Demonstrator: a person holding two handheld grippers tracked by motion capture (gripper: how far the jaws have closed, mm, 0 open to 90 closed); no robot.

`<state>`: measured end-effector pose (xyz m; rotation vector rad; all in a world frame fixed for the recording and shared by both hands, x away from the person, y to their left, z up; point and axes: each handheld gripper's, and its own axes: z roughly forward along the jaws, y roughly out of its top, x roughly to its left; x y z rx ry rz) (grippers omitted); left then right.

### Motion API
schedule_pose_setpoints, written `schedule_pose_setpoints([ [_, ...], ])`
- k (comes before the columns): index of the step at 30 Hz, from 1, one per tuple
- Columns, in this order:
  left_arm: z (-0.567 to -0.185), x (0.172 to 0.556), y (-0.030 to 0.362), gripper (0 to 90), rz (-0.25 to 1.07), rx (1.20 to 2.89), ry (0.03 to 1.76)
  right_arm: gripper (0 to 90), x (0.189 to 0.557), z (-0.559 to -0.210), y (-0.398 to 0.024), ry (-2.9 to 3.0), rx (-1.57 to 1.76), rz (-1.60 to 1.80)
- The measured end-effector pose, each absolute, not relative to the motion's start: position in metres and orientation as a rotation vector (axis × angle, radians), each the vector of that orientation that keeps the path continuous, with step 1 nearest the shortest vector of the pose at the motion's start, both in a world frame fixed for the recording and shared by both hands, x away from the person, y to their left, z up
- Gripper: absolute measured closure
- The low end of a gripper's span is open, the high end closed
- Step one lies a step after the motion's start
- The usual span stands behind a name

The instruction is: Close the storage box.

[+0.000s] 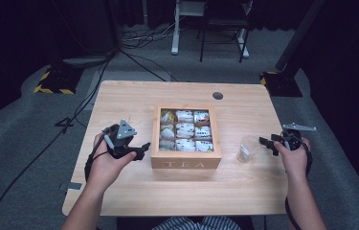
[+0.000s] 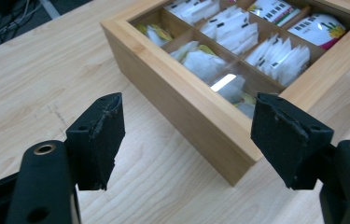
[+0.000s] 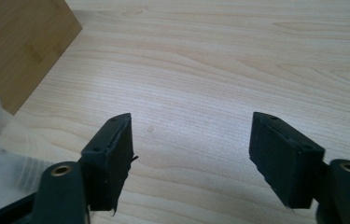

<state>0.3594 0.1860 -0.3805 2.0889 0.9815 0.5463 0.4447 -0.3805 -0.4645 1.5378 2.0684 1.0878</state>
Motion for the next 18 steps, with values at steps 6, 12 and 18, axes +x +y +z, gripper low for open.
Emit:
schedule_pose_setpoints([
  [6,-0.383,0.359,0.212,23.5,0.599,2.065,1.003,28.4,0.448,-0.469,-0.383,2.066,1.552,1.090],
  [12,-0.387,0.358,0.239,20.8,0.617,2.022,1.043,28.5,0.453,-0.471,-0.380,2.070,1.562,1.089],
  [18,-0.403,0.367,0.257,18.8,0.612,2.022,1.131,27.0,0.454,-0.476,-0.381,2.073,1.561,1.071],
])
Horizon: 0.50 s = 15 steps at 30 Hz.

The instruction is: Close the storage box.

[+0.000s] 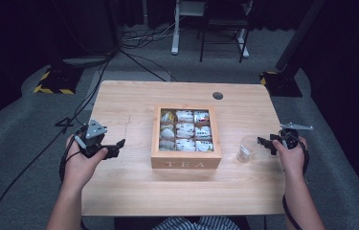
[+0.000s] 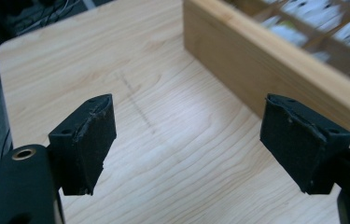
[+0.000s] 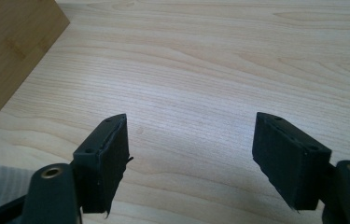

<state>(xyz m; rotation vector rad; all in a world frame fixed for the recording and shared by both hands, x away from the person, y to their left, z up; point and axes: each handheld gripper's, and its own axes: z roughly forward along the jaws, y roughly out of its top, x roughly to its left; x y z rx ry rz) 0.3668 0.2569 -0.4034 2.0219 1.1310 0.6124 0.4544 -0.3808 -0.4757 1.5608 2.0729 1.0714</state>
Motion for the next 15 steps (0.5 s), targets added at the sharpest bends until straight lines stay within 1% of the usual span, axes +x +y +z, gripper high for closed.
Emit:
schedule_pose_setpoints([
  [6,-0.424,0.379,0.267,18.3,0.613,2.029,1.236,26.2,0.455,-0.483,-0.387,2.079,1.567,1.045],
  [15,-0.451,0.394,0.273,18.1,0.642,2.038,1.287,25.2,0.455,-0.494,-0.390,2.099,1.578,1.005],
])
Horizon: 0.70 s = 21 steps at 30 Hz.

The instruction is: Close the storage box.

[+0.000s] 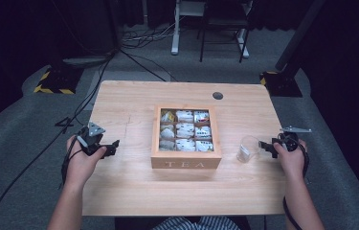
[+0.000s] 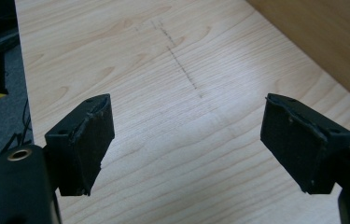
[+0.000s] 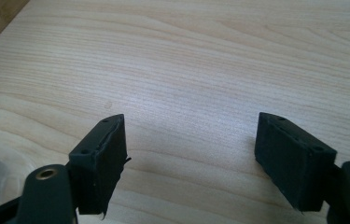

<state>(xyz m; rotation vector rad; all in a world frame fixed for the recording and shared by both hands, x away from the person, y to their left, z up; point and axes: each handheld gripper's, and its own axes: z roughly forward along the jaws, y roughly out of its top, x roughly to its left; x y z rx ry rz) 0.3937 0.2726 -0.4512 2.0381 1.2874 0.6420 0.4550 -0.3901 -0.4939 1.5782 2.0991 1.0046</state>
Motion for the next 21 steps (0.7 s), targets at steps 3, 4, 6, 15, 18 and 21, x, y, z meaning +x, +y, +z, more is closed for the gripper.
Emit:
schedule_pose_setpoints([
  [3,-0.461,0.398,0.274,18.1,0.643,2.021,1.289,24.4,0.455,-0.494,-0.389,2.102,1.562,0.999],
  [4,-0.464,0.399,0.275,18.1,0.639,2.019,1.285,24.2,0.455,-0.495,-0.389,2.102,1.554,1.000],
  [6,-0.470,0.401,0.276,18.1,0.643,2.016,1.290,23.9,0.456,-0.496,-0.389,2.101,1.542,0.997],
  [15,-0.481,0.405,0.275,18.3,0.627,2.027,1.334,17.4,0.456,-0.501,-0.382,2.122,1.418,0.915],
  [18,-0.484,0.406,0.272,18.3,0.623,2.035,1.341,13.8,0.456,-0.503,-0.380,2.105,1.408,0.916],
  [21,-0.487,0.408,0.269,18.2,0.605,2.051,1.349,13.8,0.457,-0.504,-0.380,2.107,1.404,0.917],
])
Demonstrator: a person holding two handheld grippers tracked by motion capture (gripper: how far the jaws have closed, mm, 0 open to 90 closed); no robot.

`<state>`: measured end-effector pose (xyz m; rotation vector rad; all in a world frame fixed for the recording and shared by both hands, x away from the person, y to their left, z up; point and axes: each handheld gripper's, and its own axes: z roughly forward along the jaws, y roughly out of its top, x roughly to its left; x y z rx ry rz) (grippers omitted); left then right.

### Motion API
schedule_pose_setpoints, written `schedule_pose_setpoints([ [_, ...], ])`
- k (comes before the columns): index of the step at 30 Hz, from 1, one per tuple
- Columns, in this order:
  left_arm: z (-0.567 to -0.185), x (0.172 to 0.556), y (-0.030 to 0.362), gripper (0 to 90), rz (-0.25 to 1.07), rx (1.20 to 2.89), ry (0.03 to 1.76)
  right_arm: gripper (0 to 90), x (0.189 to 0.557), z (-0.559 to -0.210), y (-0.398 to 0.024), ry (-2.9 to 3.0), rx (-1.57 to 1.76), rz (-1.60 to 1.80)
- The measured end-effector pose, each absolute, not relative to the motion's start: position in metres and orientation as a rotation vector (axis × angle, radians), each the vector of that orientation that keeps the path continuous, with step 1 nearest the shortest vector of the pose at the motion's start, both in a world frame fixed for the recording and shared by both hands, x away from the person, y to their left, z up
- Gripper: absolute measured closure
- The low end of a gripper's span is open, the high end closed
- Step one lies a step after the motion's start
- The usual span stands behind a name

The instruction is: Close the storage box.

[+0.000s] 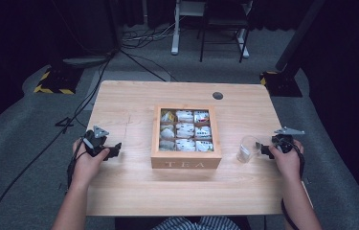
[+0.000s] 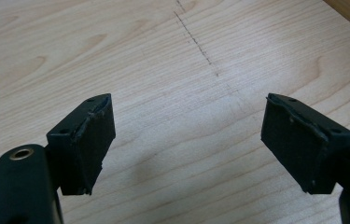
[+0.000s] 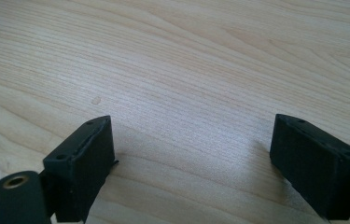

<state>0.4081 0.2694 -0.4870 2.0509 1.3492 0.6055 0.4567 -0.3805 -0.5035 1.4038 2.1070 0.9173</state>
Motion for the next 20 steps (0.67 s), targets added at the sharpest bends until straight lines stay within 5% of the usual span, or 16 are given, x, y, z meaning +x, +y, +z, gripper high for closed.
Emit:
schedule_pose_setpoints([
  [20,-0.504,0.412,0.270,15.2,0.520,2.023,1.375,13.4,0.457,-0.504,-0.380,2.104,1.412,0.917],
])
